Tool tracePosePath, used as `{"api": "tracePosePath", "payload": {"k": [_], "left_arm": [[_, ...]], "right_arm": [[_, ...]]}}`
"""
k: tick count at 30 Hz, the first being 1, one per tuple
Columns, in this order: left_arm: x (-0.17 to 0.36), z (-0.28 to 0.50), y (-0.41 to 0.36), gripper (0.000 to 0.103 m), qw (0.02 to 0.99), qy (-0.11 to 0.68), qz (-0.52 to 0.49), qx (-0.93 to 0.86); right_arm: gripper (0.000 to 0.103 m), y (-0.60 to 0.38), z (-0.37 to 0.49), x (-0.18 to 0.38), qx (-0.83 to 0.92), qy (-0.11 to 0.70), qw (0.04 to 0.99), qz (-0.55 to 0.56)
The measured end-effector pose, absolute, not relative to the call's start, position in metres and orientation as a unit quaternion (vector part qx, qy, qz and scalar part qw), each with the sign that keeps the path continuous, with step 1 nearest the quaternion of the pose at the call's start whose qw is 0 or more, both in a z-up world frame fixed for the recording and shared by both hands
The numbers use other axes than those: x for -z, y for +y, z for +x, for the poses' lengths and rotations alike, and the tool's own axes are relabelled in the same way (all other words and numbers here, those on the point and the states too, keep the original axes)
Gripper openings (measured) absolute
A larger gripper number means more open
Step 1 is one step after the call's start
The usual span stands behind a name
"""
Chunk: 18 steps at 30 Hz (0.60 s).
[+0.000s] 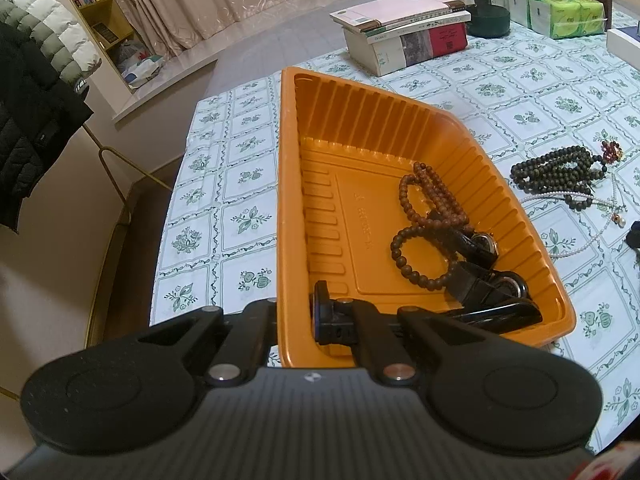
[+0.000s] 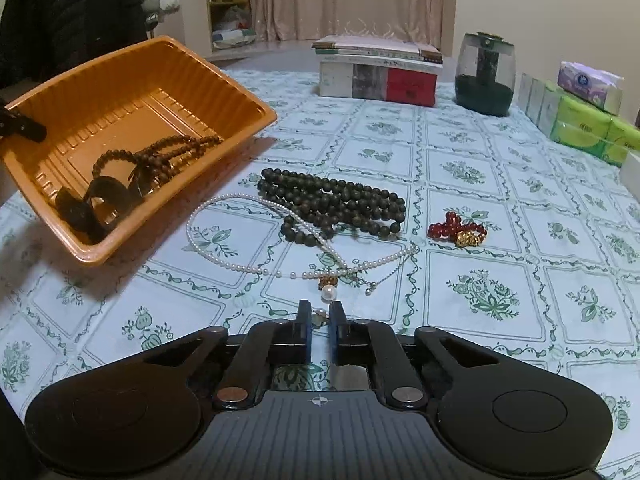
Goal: Organize jewelry
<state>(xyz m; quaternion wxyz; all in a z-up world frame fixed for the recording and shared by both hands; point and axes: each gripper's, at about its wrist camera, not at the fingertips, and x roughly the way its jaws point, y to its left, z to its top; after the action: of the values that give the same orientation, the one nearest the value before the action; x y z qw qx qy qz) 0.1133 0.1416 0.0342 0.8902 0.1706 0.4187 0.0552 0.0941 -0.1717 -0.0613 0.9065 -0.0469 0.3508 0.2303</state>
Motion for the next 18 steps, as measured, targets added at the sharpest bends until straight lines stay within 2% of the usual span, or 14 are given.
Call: {"api": "tracePosePath", "payload": {"k": [10, 18], "left_arm": [[-0.033, 0.113, 0.142, 0.003, 0.891, 0.418, 0.169, -0.055], [-0.033, 0.113, 0.143, 0.003, 0.891, 0.418, 0.168, -0.054]], "right_arm": [[0.008, -0.149, 0.090, 0.022, -0.269, 0.295, 0.915, -0.064], [0.008, -0.094, 0.097, -0.008, -0.353, 0.260, 0.897, -0.054]]}}
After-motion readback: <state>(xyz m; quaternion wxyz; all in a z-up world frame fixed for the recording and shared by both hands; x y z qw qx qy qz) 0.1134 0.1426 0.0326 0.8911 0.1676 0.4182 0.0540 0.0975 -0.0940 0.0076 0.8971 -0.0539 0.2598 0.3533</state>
